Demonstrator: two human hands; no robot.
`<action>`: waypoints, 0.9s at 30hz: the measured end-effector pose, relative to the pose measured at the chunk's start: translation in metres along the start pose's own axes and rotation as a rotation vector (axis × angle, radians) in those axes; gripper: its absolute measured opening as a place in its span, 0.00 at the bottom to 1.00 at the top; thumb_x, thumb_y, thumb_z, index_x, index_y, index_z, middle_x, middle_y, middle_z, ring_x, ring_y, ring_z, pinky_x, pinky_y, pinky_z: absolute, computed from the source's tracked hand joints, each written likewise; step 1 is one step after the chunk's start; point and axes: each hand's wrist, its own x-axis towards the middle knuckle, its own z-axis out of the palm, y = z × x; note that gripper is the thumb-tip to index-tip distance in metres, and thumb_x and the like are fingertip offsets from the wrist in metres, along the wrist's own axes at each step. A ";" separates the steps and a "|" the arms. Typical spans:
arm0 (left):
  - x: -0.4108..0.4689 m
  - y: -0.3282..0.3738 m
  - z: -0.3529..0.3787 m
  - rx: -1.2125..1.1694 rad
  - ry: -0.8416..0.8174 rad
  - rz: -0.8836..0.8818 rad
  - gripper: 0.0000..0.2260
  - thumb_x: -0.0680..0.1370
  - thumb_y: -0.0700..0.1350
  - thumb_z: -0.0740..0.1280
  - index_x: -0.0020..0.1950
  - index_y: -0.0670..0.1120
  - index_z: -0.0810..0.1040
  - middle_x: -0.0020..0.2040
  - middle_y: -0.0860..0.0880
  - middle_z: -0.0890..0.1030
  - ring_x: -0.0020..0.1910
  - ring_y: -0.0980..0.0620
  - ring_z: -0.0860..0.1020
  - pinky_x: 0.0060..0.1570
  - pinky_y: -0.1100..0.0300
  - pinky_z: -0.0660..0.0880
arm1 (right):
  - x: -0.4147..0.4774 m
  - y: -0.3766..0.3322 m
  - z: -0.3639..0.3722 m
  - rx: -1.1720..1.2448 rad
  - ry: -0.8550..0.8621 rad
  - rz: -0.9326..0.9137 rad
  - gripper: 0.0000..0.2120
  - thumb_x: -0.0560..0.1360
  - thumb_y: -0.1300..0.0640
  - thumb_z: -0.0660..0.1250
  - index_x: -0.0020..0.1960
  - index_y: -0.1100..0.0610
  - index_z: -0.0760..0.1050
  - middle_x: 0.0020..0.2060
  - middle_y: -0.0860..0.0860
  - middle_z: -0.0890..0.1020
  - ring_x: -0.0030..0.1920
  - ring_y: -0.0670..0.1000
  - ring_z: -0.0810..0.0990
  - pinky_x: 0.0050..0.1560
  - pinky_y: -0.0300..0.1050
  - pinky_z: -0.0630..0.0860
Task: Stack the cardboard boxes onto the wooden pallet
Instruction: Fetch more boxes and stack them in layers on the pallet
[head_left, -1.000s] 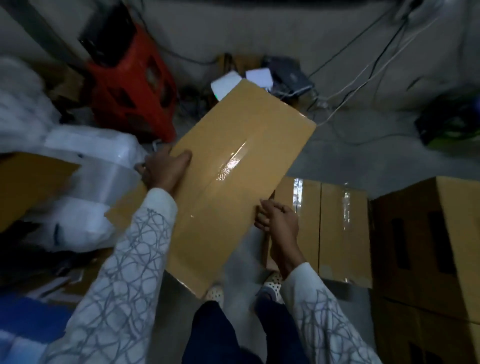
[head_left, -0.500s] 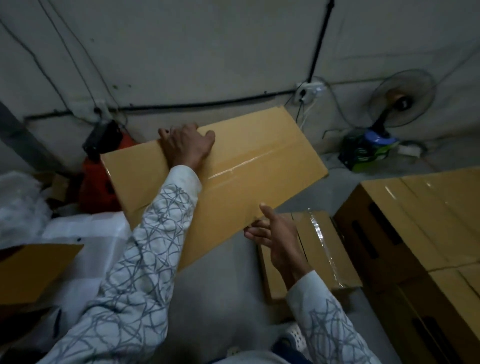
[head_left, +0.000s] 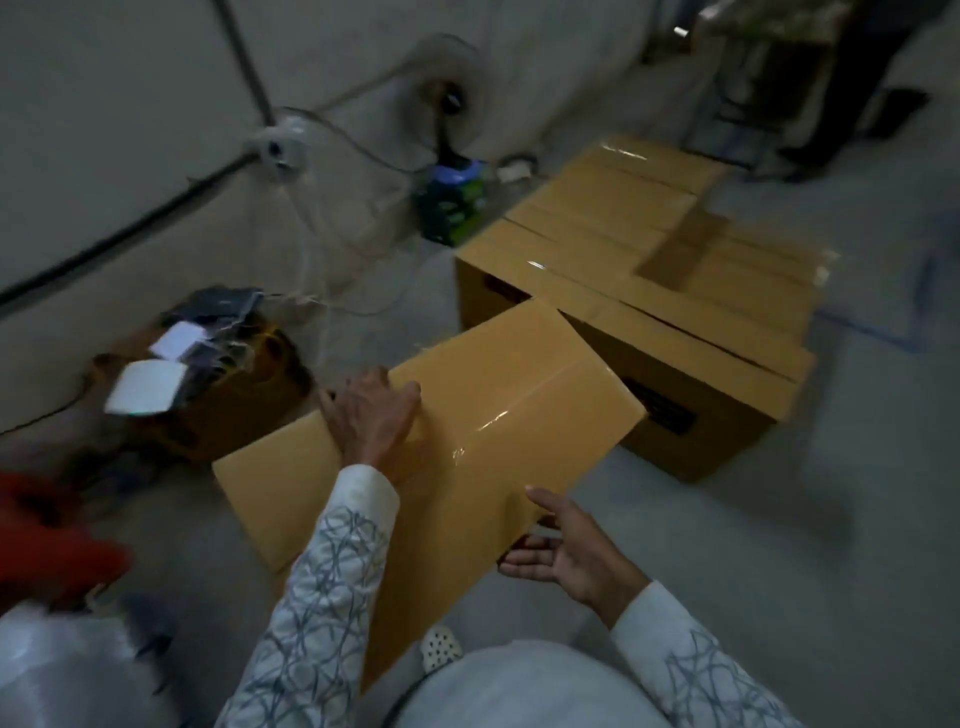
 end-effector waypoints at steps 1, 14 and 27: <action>-0.008 0.016 0.016 0.016 -0.032 0.031 0.20 0.75 0.60 0.65 0.58 0.48 0.82 0.55 0.45 0.83 0.57 0.44 0.77 0.67 0.45 0.63 | -0.001 0.002 -0.020 0.013 -0.004 0.035 0.31 0.77 0.47 0.75 0.70 0.63 0.67 0.53 0.67 0.79 0.46 0.68 0.85 0.44 0.63 0.85; -0.213 0.418 0.224 0.233 -0.375 0.861 0.29 0.80 0.62 0.58 0.72 0.43 0.70 0.71 0.41 0.73 0.70 0.40 0.68 0.71 0.44 0.59 | -0.048 0.005 -0.376 0.622 0.264 0.020 0.31 0.79 0.43 0.71 0.74 0.53 0.63 0.55 0.63 0.77 0.49 0.67 0.83 0.53 0.68 0.82; -0.275 0.732 0.343 0.114 -0.390 1.160 0.37 0.72 0.63 0.55 0.74 0.40 0.68 0.67 0.39 0.74 0.66 0.39 0.70 0.71 0.41 0.58 | -0.002 -0.137 -0.649 0.679 0.586 -0.015 0.04 0.77 0.63 0.72 0.51 0.61 0.80 0.33 0.51 0.75 0.27 0.45 0.66 0.19 0.35 0.62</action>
